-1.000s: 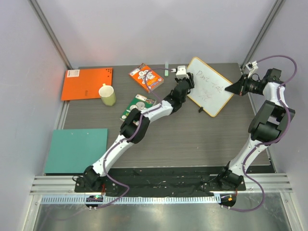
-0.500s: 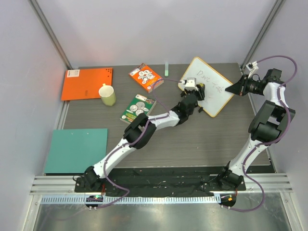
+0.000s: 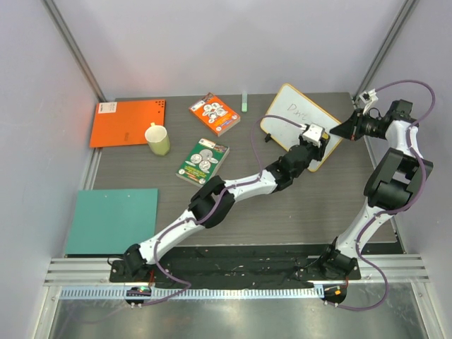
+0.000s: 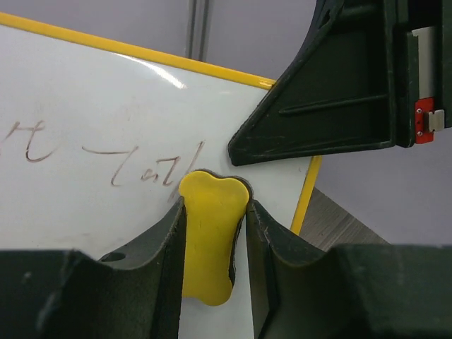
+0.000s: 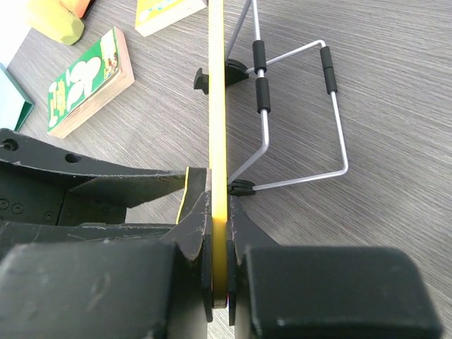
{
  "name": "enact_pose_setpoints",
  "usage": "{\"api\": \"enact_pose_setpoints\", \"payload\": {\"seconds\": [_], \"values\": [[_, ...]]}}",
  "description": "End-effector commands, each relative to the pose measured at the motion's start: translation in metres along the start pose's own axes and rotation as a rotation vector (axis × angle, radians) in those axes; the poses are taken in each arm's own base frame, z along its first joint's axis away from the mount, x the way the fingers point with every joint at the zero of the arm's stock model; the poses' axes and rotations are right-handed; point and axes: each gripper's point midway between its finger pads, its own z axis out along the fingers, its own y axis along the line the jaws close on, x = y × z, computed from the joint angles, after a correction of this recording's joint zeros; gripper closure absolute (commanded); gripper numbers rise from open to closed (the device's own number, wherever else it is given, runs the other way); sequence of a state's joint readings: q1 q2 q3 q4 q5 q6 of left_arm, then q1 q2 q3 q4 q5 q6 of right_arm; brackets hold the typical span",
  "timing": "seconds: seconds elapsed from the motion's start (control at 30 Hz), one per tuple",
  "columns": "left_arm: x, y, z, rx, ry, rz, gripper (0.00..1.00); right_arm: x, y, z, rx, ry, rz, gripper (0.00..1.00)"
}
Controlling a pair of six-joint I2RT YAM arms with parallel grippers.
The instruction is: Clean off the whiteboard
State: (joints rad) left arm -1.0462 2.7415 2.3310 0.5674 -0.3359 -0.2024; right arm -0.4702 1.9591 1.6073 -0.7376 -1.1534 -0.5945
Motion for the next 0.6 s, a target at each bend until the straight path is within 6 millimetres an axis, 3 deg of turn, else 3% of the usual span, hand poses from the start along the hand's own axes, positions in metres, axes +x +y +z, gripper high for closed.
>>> {"api": "enact_pose_setpoints", "payload": {"seconds": [0.0,0.23,0.27,0.47,0.57], "values": [[-0.001,0.02,0.015,0.017,-0.011,0.102,1.0,0.072,0.002,0.015,0.051,0.245,0.078,0.99],[-0.013,0.09,0.033,-0.113,-0.031,0.019,1.0,0.071,0.008,0.014,0.035,0.251,0.078,0.99],[-0.016,0.107,0.035,-0.142,-0.032,0.014,1.0,0.071,0.007,0.014,0.035,0.253,0.076,0.99],[-0.022,0.171,0.039,-0.244,-0.028,-0.018,1.0,0.076,0.012,0.012,0.023,0.27,0.074,0.99],[-0.024,0.193,0.038,-0.286,-0.02,-0.001,1.0,0.076,0.013,0.01,0.025,0.277,0.065,0.99]]}}
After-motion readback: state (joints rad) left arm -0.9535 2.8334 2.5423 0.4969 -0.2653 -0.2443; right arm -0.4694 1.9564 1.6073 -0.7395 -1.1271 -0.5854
